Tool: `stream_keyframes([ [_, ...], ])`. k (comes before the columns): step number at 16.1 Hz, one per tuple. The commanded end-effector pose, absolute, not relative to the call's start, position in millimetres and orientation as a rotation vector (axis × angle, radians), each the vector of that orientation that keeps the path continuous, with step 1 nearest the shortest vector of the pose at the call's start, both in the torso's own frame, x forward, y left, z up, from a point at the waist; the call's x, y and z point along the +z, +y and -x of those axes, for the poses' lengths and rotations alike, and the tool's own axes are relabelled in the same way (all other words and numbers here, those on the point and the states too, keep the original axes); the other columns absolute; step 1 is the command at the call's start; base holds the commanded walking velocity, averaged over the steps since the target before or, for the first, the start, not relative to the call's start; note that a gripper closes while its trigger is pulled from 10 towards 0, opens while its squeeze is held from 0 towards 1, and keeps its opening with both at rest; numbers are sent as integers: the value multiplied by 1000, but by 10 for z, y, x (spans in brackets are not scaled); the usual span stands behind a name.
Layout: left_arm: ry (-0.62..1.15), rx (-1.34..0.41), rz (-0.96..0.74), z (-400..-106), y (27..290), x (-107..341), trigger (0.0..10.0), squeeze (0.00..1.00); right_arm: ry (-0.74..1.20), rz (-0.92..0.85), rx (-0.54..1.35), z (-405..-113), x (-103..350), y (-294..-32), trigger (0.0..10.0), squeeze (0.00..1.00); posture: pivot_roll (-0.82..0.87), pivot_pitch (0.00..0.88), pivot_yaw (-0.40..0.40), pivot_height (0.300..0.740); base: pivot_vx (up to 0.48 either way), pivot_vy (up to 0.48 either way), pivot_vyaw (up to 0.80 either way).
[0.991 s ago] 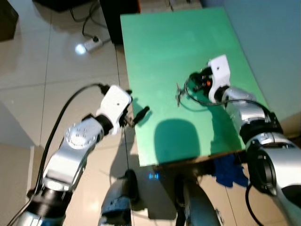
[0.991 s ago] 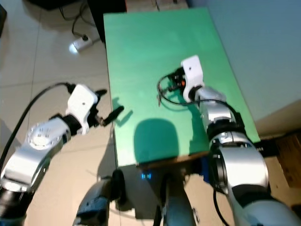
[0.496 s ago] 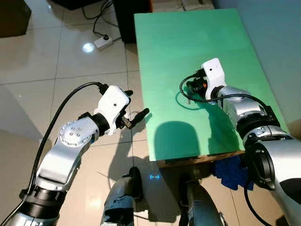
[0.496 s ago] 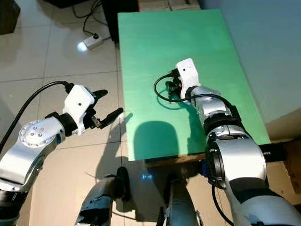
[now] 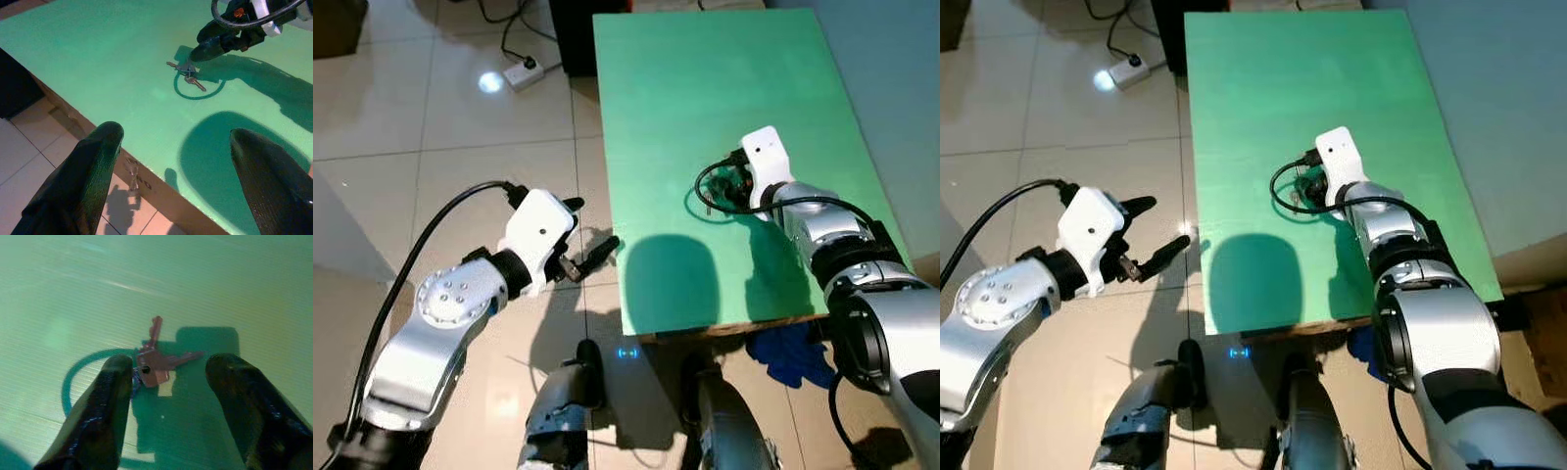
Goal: Hang keys on a hook
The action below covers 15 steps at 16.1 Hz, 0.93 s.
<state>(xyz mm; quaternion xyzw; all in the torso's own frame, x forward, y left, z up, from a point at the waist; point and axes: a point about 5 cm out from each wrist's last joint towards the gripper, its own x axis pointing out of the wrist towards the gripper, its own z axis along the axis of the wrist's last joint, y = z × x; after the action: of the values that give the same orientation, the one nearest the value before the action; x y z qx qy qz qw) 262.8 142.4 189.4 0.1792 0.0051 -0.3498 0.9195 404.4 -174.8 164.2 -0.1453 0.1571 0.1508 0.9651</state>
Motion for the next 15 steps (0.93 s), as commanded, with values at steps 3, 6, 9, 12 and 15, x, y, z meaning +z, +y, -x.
stream_keyframes([
  [3,26,-713,-371,-2518,1450,1901,10000,0,354,285,291,-4031,1591,-1757,10000,1000,108,459,-6,740,0,0,0],
  [6,38,-703,-382,-2456,1502,1924,10000,0,334,281,273,-4048,1623,-1731,10000,1000,126,471,-12,740,0,0,0],
  [9,46,-693,-390,-2375,1533,1947,10000,0,298,251,250,-4066,1652,-1686,10000,1000,150,481,-23,740,0,0,0],
  [12,54,-691,-394,-2307,1551,1969,10000,0,246,122,250,-4094,1730,-1610,10000,1000,170,486,-27,740,0,0,0],
  [15,69,-695,-402,-2255,1563,1971,10000,0,261,145,253,-4089,1698,-1568,10000,0,183,487,-31,740,0,0,0],
])
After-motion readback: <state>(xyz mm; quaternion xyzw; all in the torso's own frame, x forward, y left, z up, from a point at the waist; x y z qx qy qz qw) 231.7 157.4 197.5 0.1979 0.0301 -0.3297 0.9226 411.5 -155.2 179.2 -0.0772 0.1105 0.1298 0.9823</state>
